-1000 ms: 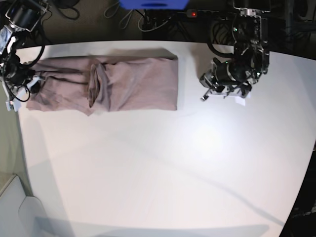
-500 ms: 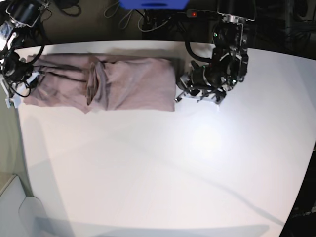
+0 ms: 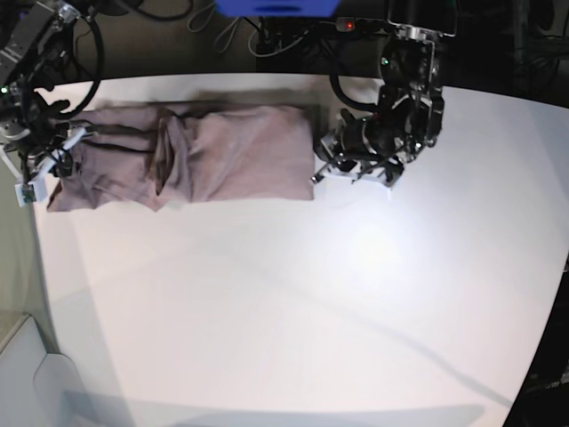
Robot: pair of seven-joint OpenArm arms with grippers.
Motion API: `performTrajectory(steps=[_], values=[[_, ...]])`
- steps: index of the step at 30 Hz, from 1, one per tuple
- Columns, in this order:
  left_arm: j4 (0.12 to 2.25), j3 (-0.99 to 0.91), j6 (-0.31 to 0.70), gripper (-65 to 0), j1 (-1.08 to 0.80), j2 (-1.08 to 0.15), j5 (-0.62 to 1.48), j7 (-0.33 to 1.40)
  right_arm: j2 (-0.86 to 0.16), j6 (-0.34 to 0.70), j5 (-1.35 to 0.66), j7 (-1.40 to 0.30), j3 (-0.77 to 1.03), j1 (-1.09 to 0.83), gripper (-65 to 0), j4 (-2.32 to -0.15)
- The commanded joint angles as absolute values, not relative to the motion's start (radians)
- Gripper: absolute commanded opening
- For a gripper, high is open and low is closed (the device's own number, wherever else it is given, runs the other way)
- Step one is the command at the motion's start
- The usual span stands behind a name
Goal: Layout the t-shirt on the table in an organized manner, then fold the t-shirt properly
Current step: 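Grasp the other strip end with the right gripper and lift it, then fold the held end with the right gripper over toward the left gripper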
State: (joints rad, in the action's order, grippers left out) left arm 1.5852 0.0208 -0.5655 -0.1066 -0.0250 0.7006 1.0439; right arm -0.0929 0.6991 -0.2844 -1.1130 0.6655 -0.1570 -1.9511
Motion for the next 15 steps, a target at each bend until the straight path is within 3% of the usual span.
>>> performTrajectory(steps=[1, 15], values=[[1.593, 0.022, -0.582, -65.0, -0.11, -0.027, 0.688, 1.058, -0.087, 0.698, -0.303, -1.115, 0.651, -0.154, -65.0, -1.992], [1.596, 0.022, -0.585, -65.0, -0.12, -0.027, 0.688, 1.059, -0.018, 0.698, -0.527, -1.313, 0.469, -0.13, -65.0, -2.023]])
